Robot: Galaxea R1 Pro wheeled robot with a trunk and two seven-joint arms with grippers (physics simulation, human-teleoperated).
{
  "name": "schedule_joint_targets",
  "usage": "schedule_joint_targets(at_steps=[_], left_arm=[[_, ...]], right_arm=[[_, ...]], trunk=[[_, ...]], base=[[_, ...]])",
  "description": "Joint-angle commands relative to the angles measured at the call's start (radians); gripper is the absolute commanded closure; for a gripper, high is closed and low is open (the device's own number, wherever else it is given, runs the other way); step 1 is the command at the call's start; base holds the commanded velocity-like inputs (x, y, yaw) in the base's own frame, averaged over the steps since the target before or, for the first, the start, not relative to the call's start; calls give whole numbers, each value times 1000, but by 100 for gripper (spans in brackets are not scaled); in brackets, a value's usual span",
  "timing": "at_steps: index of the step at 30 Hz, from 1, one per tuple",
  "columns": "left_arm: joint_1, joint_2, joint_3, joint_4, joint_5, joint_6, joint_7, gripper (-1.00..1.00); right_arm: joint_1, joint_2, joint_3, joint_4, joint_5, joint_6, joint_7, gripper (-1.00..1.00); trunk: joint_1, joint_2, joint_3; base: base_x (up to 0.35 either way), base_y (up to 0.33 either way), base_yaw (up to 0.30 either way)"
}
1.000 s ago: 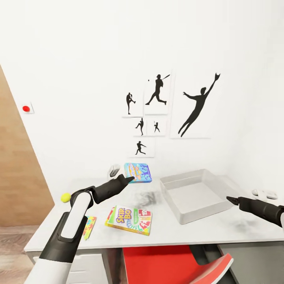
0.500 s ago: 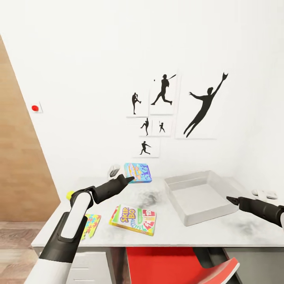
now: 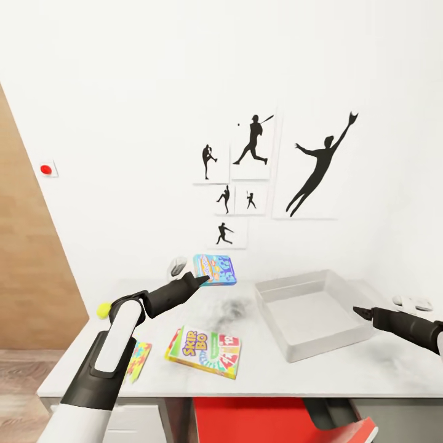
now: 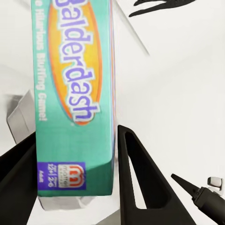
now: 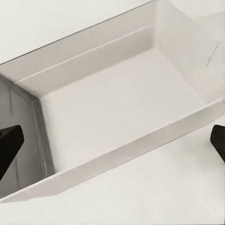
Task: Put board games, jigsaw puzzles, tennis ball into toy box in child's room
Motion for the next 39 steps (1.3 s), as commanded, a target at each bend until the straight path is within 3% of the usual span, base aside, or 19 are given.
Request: schedule_joint_targets(at_steps=[1, 39], left_arm=[[-1, 0, 1, 0, 2, 4, 0, 100], [17, 0, 1, -17, -3, 3, 3, 100]], right_arm=[[-1, 0, -1, 0, -9, 6, -4, -100], [2, 7, 2, 2, -5, 6, -4, -100]], trunk=[[1, -2, -2], [1, -2, -2]], base=[[165, -45, 1], [61, -16, 0]])
